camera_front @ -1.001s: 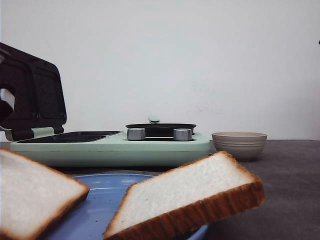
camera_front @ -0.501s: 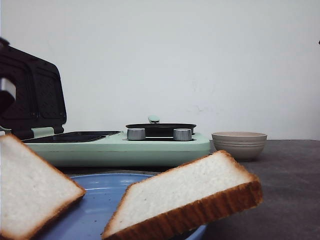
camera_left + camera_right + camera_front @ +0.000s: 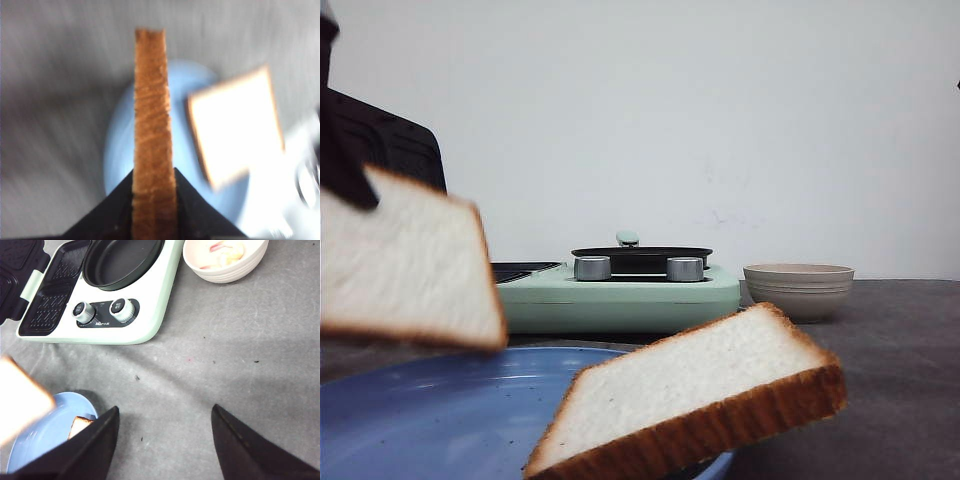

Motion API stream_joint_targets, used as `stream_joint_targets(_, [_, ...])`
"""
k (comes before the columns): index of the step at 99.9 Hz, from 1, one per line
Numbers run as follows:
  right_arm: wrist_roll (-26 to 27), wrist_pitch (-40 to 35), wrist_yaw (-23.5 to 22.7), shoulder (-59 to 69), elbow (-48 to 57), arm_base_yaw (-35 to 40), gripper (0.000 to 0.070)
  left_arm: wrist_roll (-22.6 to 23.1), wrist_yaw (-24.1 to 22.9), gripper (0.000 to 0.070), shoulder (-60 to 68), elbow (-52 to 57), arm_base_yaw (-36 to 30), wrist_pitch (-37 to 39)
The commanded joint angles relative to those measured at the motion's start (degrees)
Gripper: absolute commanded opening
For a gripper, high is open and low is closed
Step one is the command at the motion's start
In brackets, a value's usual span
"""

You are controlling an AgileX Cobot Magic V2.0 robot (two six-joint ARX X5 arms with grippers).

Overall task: Make breakfast with bread and shrimp
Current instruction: 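Lift the bread slice with the left gripper toward the sandwich press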

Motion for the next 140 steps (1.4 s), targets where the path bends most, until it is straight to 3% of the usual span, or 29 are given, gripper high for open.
stream_joint_targets(1, [-0.6,0.2,-0.2,0.2,1.0,0.2,0.0361,-2.5,-1.5,0.0003,-0.8,1.2,-0.2,3.3])
stream_joint_targets(24, [-0.5,0.2,-0.2,0.2,1.0,0.2,0.0361,-2.7,-7.7,0.0003,-1.9,1.5,-0.2,13.4])
stream_joint_targets(36, [-0.4,0.2,-0.2,0.2,1.0,0.2,0.0361,-0.3,-13.0,0.0003,-1.6,3.0,-0.2,17.2])
stream_joint_targets(61, [-0.4,0.2,-0.2,0.2,1.0,0.2,0.0361,11.0,-26.1,0.0003,3.2,12.5,-0.2,19.0])
stream_joint_targets(117, [-0.7,0.2,-0.2,0.2,1.0,0.2,0.0361,33.9,-38.1,0.0003,30.3,32.8,-3.3,25.0])
stream_joint_targets(140, [-0.9,0.2,0.0,0.2,1.0,0.2,0.0361,43.1,-47.1,0.0003,38.9,34.1,-5.2,32.5])
